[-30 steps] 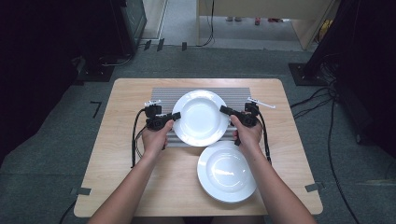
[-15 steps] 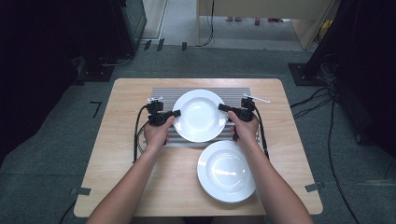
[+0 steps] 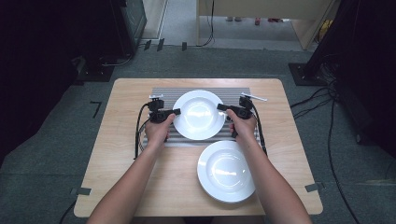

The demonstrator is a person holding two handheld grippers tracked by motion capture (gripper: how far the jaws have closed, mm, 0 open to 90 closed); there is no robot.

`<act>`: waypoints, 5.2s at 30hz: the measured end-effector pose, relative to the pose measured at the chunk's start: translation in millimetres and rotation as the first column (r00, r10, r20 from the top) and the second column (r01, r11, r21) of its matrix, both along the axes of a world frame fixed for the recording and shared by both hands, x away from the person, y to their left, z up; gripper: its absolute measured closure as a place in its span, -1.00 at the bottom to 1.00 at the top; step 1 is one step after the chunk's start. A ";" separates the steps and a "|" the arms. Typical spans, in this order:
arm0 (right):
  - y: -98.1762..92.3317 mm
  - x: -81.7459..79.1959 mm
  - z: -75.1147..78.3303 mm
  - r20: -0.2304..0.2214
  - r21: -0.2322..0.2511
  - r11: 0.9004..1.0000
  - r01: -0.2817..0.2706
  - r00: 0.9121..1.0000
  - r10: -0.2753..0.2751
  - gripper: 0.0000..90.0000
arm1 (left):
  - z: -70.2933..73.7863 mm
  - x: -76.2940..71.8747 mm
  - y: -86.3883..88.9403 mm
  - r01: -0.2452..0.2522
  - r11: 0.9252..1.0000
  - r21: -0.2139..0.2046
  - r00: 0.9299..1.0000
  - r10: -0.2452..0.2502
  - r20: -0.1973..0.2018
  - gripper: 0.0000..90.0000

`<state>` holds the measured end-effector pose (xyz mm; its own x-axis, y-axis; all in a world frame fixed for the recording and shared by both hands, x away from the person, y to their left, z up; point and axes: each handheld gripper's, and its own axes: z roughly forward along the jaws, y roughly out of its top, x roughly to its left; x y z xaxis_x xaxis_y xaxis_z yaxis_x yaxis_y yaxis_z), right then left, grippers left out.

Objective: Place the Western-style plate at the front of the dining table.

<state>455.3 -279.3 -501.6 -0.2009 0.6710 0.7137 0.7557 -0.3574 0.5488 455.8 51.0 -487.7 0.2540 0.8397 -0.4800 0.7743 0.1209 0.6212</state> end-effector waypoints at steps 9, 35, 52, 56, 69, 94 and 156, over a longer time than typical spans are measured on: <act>5.0 8.1 -8.1 -0.039 -0.027 1.000 -0.008 0.999 0.007 0.70 | -2.9 5.1 1.1 -0.009 1.000 0.015 1.000 0.009 -0.015 0.54; -1.8 21.5 -19.4 -0.056 -0.037 0.996 0.078 0.995 -0.080 0.66 | -2.5 28.2 -18.0 0.005 0.996 0.090 0.999 -0.001 -0.049 0.50; -1.6 15.8 -4.5 0.062 -0.240 0.968 0.072 0.996 -0.059 -0.20 | 3.6 21.7 -23.0 0.009 0.933 0.360 1.000 -0.012 0.006 -0.62; -1.5 9.6 4.8 0.112 -0.301 0.953 0.028 0.994 0.006 -0.43 | 9.2 15.6 -15.9 0.009 0.935 0.354 0.999 -0.021 0.031 -0.64; 0.0 -25.2 39.6 0.245 -0.403 0.915 0.006 0.964 0.102 -0.56 | 28.0 -15.6 5.4 0.009 0.958 0.287 0.996 -0.035 0.083 -0.67; -37.5 -90.0 53.1 0.302 -0.403 0.914 0.043 0.949 0.089 -0.64 | 34.0 -75.3 39.7 0.036 0.961 0.275 0.988 -0.076 0.135 -0.78; -171.5 -248.0 18.4 0.285 -0.394 0.889 0.231 0.951 -0.121 -0.66 | 1.0 -194.6 142.6 -0.080 0.956 0.282 0.985 0.033 0.170 -0.94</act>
<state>207.3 -450.8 -483.2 -0.1830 0.9357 0.3015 0.5228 -0.1671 0.8359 261.2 193.6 -486.6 0.2563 0.9510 -0.1728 0.6576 -0.0405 0.7522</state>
